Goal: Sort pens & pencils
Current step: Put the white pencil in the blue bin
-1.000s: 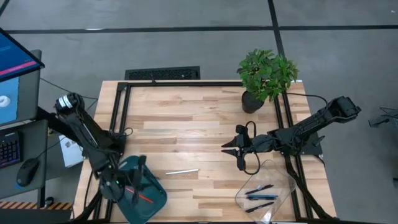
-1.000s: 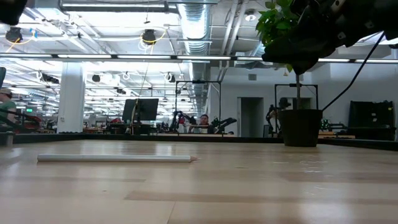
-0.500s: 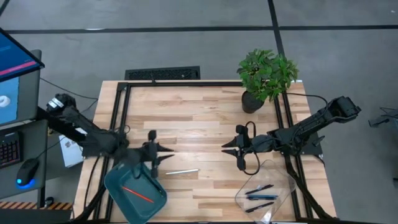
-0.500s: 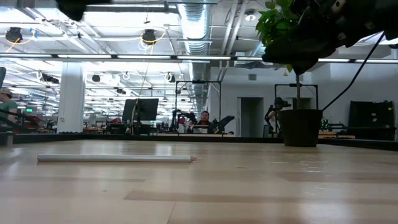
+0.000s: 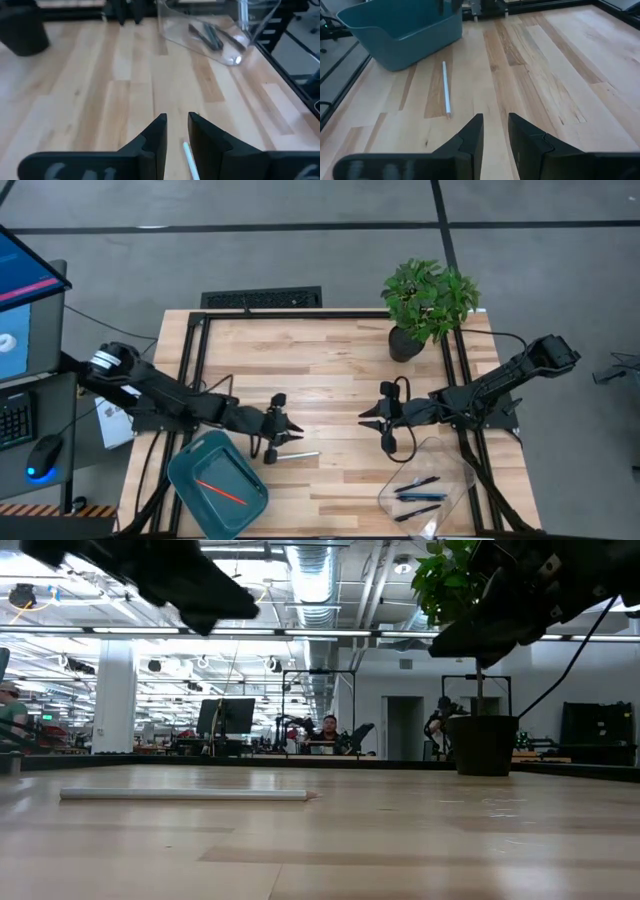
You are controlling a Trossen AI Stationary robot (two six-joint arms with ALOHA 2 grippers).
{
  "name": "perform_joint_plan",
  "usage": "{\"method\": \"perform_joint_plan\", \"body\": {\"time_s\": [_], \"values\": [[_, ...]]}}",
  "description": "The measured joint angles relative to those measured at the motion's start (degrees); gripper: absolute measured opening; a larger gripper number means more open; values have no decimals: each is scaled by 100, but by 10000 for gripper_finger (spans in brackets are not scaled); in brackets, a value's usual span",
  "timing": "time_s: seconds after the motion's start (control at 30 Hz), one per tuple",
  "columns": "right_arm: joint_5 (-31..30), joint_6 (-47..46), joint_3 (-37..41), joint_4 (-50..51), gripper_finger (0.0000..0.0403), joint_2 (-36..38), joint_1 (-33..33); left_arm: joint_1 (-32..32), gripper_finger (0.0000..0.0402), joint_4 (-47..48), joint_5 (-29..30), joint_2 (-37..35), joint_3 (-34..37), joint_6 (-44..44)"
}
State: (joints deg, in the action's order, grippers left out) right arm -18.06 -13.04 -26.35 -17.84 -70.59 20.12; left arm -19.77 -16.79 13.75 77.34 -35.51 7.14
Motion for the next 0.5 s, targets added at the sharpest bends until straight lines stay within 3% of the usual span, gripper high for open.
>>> {"method": "perform_joint_plan", "body": {"time_s": [0.27,0.5], "values": [[0,-4,0,185,113,0,0,427,70,-419,-738,824,0,346],[-2,-4,0,245,113,0,0,439,74,-776,-1031,1174,-4,520]]}}
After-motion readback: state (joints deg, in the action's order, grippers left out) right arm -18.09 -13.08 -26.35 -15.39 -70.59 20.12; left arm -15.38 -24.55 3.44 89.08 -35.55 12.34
